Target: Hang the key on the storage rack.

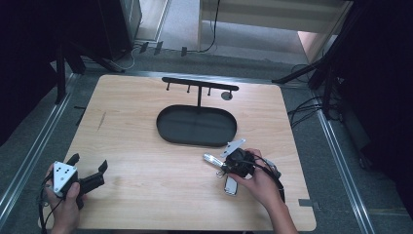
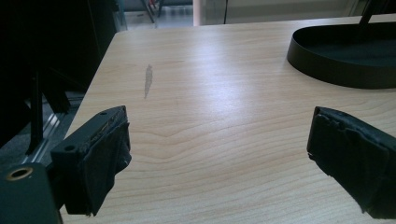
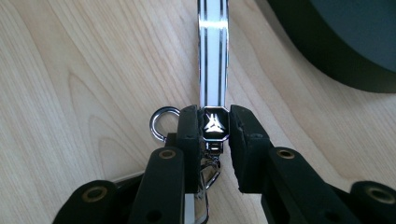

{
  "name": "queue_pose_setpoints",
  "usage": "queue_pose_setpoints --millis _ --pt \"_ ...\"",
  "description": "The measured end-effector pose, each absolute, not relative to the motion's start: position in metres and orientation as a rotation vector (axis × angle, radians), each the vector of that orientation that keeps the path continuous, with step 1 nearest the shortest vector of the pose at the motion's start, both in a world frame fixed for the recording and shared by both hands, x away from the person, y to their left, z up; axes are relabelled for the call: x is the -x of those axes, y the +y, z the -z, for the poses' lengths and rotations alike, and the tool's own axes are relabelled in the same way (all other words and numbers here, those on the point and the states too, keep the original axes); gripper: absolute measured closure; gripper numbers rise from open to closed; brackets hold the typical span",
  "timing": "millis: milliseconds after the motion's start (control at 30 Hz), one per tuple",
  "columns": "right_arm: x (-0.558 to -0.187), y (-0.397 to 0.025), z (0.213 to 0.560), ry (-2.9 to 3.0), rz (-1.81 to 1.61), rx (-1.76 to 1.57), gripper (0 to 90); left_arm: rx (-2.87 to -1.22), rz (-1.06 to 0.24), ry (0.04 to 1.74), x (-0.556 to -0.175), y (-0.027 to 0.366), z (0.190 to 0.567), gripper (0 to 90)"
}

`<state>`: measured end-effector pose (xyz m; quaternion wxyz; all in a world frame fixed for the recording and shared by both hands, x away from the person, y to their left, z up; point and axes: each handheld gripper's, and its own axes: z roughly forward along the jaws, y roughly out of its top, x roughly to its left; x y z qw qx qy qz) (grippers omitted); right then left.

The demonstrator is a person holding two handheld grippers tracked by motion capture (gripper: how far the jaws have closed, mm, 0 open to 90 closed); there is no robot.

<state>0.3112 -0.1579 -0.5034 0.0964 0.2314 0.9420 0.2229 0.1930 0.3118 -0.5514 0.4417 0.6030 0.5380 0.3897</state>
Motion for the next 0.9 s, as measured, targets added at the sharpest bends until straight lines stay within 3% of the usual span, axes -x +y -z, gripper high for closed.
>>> queue_pose_setpoints --millis 900 --pt "-0.307 -0.166 0.490 2.577 -1.103 -0.784 75.4 -1.496 -0.967 1.335 -0.193 0.312 0.551 6.3"
